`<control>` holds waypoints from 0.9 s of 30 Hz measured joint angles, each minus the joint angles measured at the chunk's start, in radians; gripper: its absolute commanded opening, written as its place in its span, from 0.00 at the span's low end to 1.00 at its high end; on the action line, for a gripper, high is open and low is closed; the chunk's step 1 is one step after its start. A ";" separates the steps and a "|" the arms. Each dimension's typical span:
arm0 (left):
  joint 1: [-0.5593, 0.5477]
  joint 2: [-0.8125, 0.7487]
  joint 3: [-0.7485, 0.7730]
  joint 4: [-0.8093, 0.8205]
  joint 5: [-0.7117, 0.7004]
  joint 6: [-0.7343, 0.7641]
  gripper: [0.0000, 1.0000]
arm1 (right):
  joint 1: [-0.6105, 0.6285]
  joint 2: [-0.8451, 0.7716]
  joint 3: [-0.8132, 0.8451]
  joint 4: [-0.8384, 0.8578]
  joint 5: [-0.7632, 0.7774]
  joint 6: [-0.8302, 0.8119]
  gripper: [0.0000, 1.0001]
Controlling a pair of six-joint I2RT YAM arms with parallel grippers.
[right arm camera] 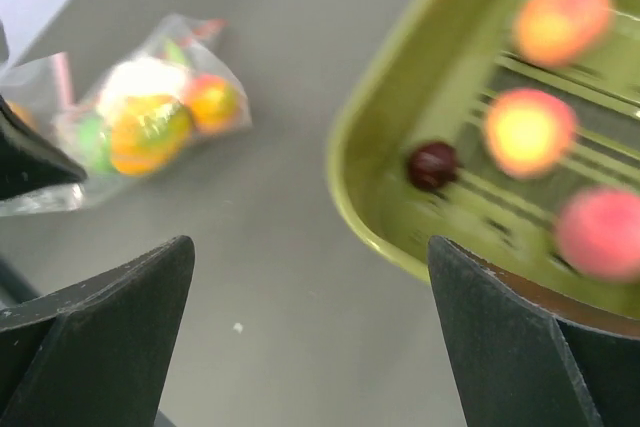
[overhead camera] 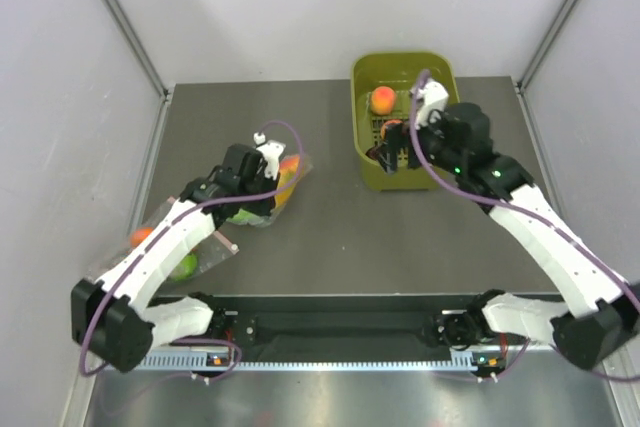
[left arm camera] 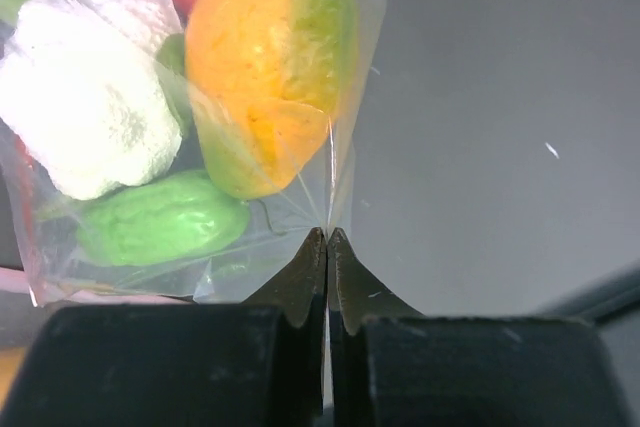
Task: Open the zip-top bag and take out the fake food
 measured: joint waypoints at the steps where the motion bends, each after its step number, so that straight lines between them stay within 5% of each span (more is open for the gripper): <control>1: -0.002 -0.031 -0.015 -0.005 0.021 0.000 0.00 | 0.029 0.048 0.026 0.012 -0.025 0.003 1.00; 10: -0.012 -0.255 -0.075 -0.024 0.134 -0.005 0.00 | 0.146 0.315 0.152 0.089 -0.209 0.033 1.00; 22: -0.016 -0.192 -0.075 0.145 0.260 -0.176 0.01 | 0.271 0.229 0.001 0.135 -0.282 0.029 1.00; 24: -0.019 -0.140 -0.075 0.183 0.271 -0.211 0.11 | 0.275 0.185 -0.042 0.125 -0.265 0.030 1.00; 27: -0.038 -0.069 -0.075 0.210 0.294 -0.237 0.46 | 0.282 0.118 -0.080 0.108 -0.245 0.031 1.00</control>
